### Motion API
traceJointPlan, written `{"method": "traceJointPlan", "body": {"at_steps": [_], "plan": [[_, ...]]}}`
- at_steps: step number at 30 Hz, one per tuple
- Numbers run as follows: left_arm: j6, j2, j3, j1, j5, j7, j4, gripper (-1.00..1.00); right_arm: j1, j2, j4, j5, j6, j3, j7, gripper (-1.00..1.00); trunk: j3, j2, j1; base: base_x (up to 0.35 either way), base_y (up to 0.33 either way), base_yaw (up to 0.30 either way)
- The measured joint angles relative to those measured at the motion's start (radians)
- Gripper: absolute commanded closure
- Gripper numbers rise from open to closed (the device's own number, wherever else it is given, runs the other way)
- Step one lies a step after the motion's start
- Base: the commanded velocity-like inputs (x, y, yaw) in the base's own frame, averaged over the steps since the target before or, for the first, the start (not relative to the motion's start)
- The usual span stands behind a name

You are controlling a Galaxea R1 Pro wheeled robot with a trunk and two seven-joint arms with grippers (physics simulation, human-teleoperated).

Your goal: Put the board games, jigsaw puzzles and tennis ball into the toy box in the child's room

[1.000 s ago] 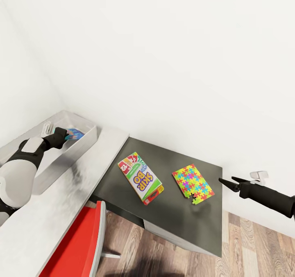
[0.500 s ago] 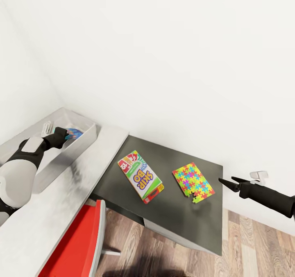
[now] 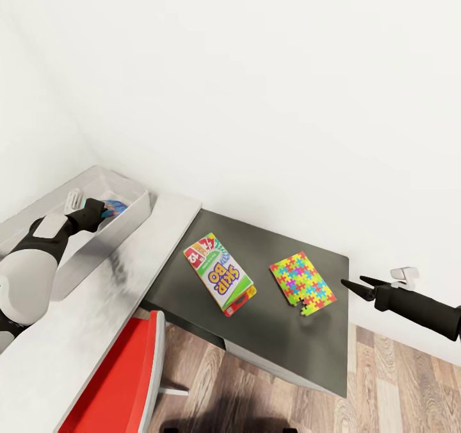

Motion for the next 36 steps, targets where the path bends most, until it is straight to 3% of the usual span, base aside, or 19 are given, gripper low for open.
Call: {"method": "traceJointPlan", "body": {"at_steps": [10,11,36], "plan": [[0.0,0.0,0.0,0.001,0.003,-0.001,0.0,1.0,0.0,-0.001,0.0,0.0,0.001,0.0,0.005,-1.0,-0.001,0.0,0.0,0.0,0.0,0.0],[0.0,0.0,0.0,0.001,0.003,-0.001,-0.001,-1.0,0.0,-0.001,0.0,0.0,0.001,0.0,0.006,-1.0,-0.001,0.0,0.0,0.0,0.0,0.0],[0.0,0.001,-0.001,0.001,-0.013,0.002,0.001,-1.0,0.001,0.0,0.0,0.0,0.002,0.0,0.006,-1.0,-0.001,0.0,0.0,0.0,0.0,0.0]]}}
